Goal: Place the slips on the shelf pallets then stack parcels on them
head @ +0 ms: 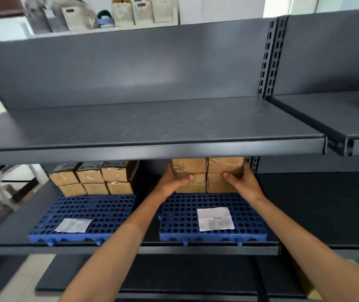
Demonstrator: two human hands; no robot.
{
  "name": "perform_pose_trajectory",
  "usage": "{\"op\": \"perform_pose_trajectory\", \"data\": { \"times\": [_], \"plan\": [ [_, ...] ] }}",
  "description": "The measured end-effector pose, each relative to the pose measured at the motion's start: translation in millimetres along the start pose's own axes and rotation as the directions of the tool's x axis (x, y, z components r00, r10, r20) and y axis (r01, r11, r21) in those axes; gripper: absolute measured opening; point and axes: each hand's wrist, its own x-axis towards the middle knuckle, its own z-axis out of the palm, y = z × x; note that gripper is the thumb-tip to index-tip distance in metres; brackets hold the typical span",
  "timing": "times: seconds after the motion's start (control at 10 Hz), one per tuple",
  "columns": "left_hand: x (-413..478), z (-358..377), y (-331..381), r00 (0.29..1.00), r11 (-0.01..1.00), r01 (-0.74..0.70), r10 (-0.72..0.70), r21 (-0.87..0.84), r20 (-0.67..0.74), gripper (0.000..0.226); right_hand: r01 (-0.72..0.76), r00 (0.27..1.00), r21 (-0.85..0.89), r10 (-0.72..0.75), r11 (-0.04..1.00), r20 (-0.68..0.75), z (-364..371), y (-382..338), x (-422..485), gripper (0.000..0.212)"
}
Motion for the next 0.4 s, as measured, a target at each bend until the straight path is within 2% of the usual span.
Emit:
{"op": "perform_pose_trajectory", "data": {
  "times": [0.1, 0.2, 0.3, 0.4],
  "plan": [
    [-7.8, -8.2, 11.8, 0.998, 0.996, 0.039, -0.043, 0.083, 0.039, 0.078, 0.018, 1.000, -0.032, -0.018, 0.999, -0.016, -10.4, -9.5, -4.9, 0.074],
    [-25.8, -15.4, 20.4, 0.995, 0.988, 0.095, -0.095, 0.122, -0.002, 0.098, 0.027, 0.995, -0.108, -0.036, 0.994, -0.089, -17.6, -21.9, -26.1, 0.076],
    [-58.2, -23.4, 26.7, 0.994, 0.988, 0.096, -0.090, 0.122, -0.058, 0.097, 0.122, 0.976, -0.147, -0.146, 0.982, -0.163, -13.0, -40.4, -67.9, 0.064],
    [-103.9, -34.8, 38.9, 0.999, 0.998, 0.025, -0.023, 0.054, -0.042, 0.076, 0.262, 0.950, -0.177, -0.286, 0.949, -0.125, 0.4, -69.8, -112.8, 0.060]
  ]
}}
